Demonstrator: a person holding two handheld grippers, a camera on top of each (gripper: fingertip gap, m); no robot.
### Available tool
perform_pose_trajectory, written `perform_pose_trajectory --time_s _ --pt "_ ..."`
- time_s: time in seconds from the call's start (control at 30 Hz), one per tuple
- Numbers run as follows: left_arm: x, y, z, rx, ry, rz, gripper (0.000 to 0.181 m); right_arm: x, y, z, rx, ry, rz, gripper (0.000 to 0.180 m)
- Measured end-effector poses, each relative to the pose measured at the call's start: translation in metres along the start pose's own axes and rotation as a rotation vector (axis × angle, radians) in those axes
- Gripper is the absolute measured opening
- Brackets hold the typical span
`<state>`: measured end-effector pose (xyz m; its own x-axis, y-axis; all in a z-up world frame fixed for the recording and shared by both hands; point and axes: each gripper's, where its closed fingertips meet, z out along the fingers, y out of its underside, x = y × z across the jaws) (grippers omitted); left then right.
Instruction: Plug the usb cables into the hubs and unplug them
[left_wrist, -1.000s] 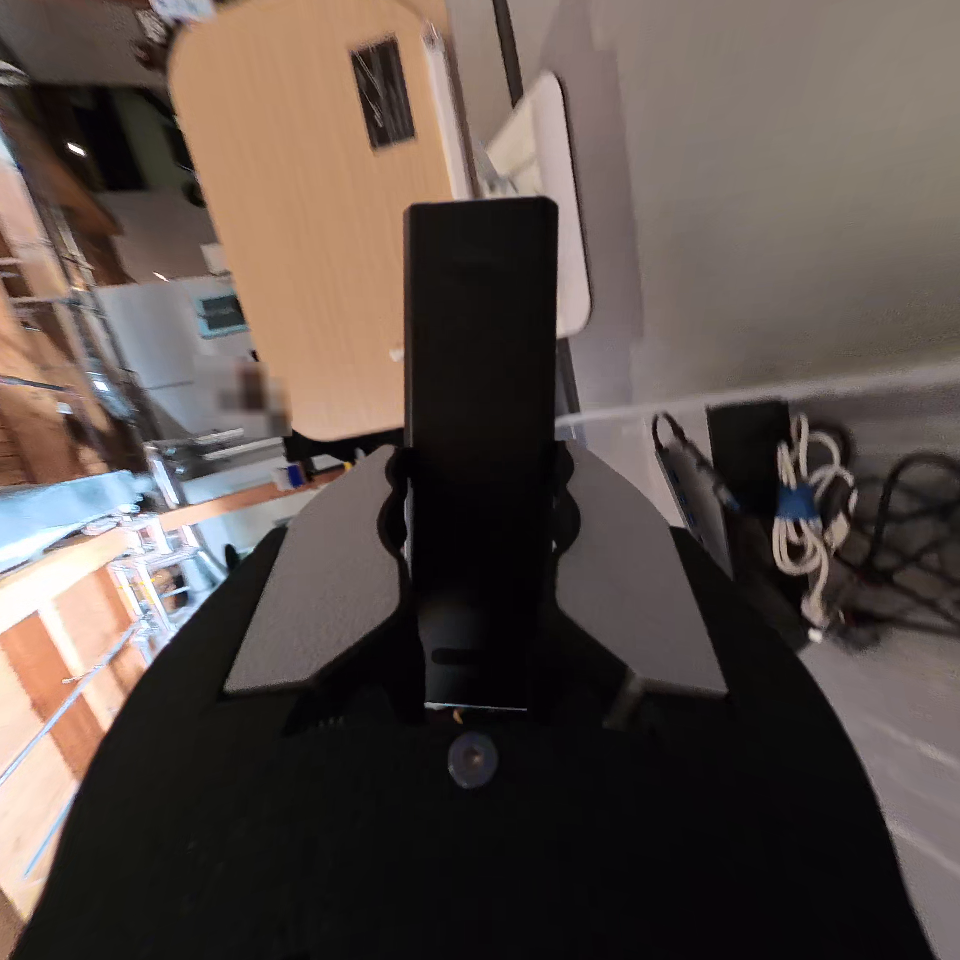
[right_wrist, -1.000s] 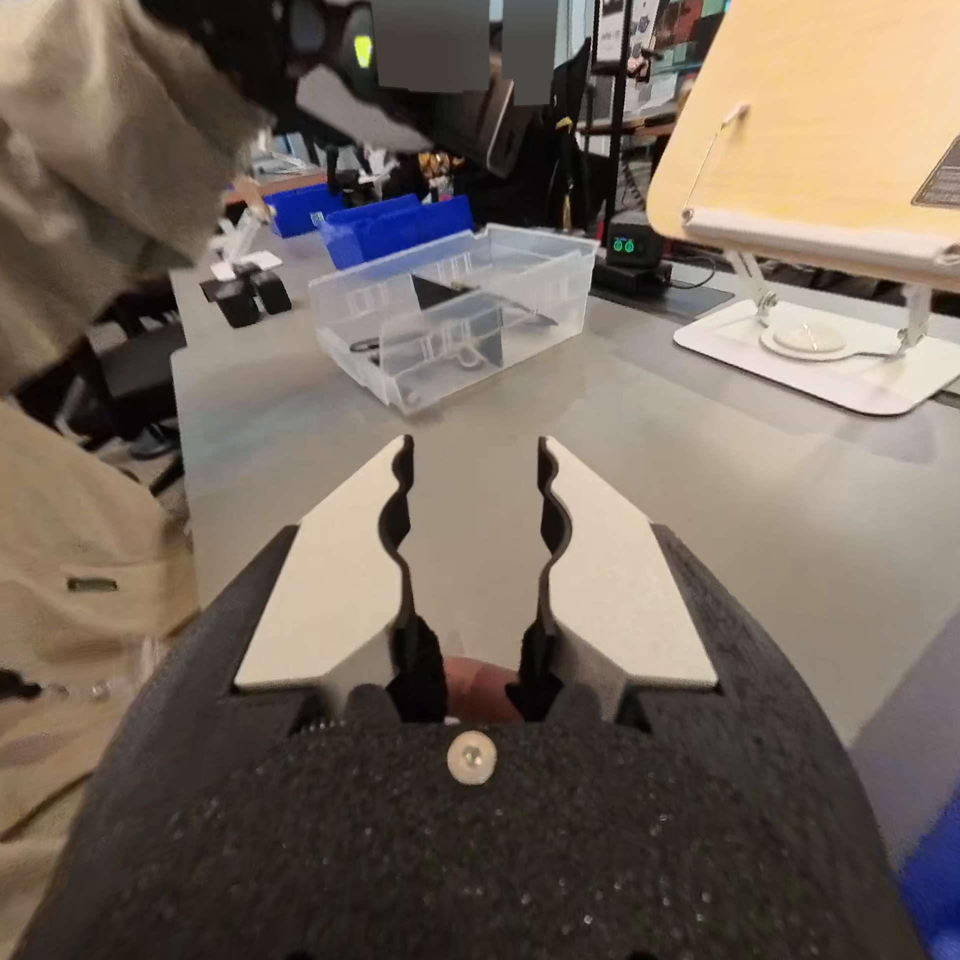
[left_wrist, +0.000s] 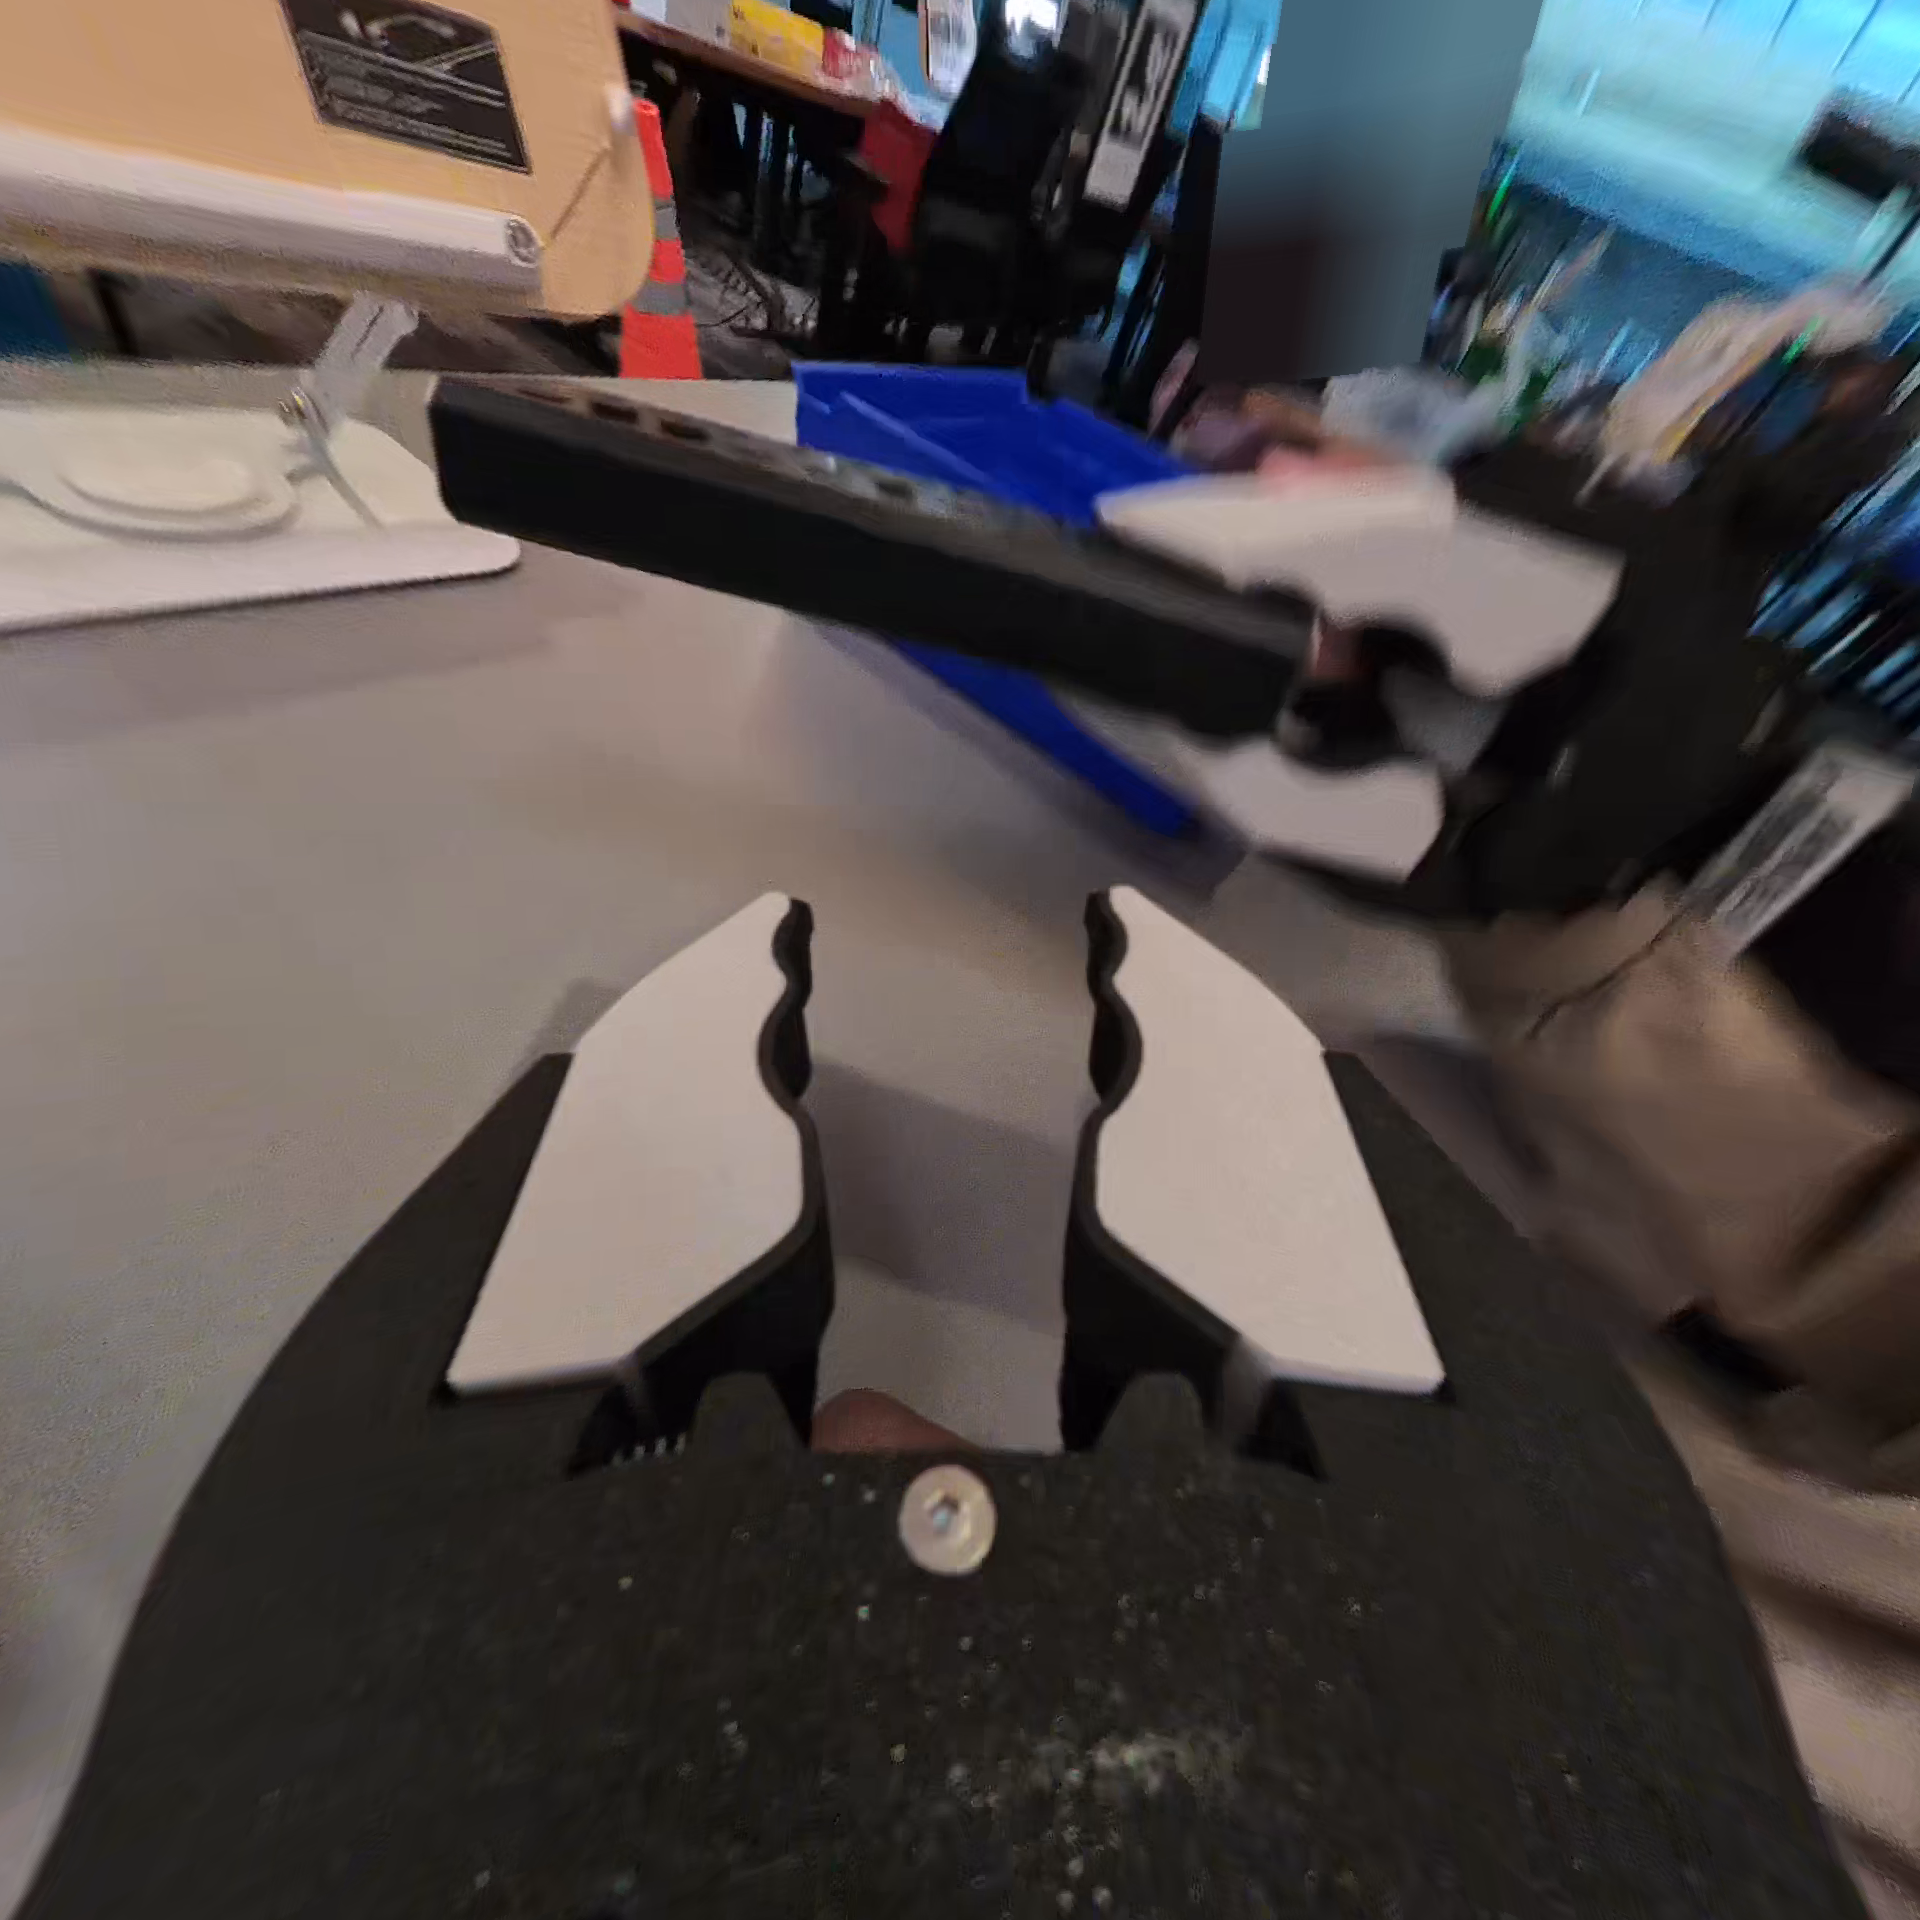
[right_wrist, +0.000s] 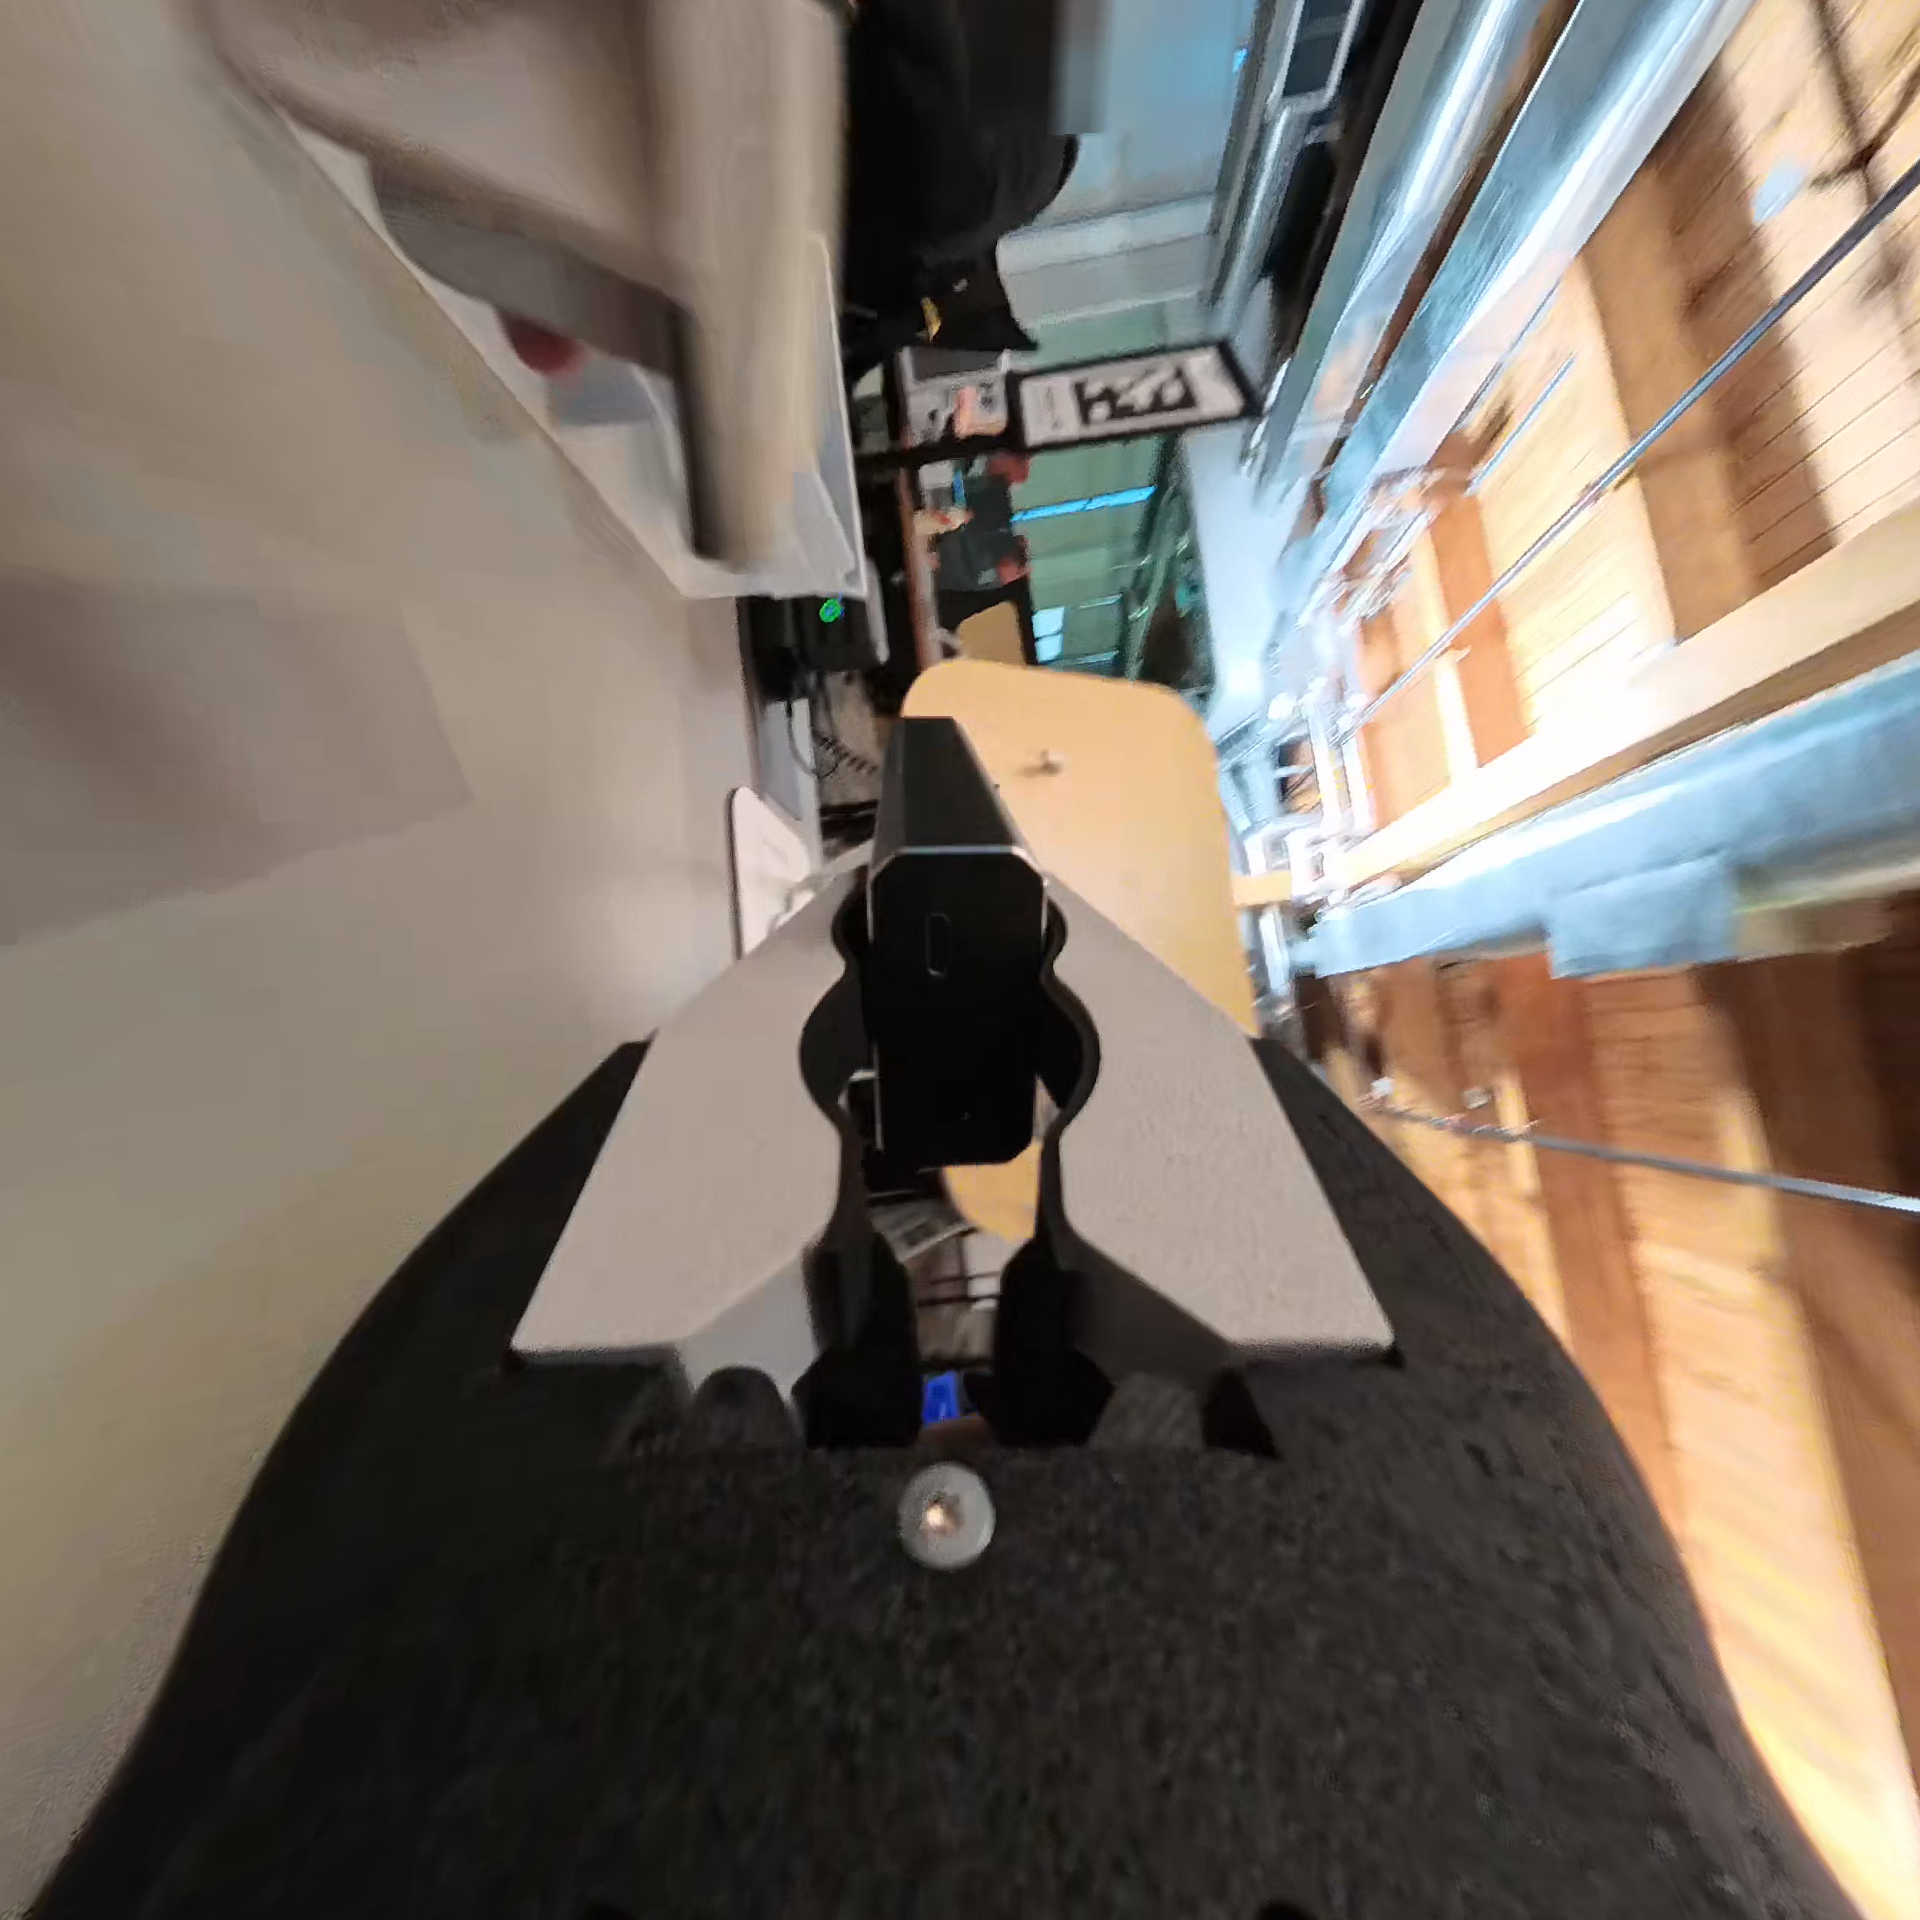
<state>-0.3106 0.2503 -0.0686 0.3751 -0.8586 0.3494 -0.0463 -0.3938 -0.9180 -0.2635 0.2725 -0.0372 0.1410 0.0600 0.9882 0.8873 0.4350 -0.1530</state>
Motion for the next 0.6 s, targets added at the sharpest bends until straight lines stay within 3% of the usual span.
perform_pose_trajectory --time_s 0.07,0.23,0.33,0.43,0.6 --pt "-0.002 -0.023 -0.003 0.102 0.061 -0.195 0.054 -0.004 -0.016 -0.002 0.044 0.050 -0.062 0.026" --pt "-0.014 -0.034 -0.003 0.134 0.246 -0.603 0.081 -0.007 -0.045 -0.009 0.104 0.172 -0.174 0.027" --pt "-0.016 -0.035 -0.006 0.160 0.299 -0.664 0.071 -0.010 -0.065 -0.015 0.175 0.200 -0.233 0.027" --pt "-0.012 -0.034 -0.010 0.152 0.319 -0.616 0.037 -0.020 -0.075 -0.018 0.215 0.184 -0.261 0.027" --pt "-0.022 -0.039 -0.017 0.235 0.271 -0.583 0.031 -0.036 -0.055 -0.005 0.139 0.087 -0.099 0.039"
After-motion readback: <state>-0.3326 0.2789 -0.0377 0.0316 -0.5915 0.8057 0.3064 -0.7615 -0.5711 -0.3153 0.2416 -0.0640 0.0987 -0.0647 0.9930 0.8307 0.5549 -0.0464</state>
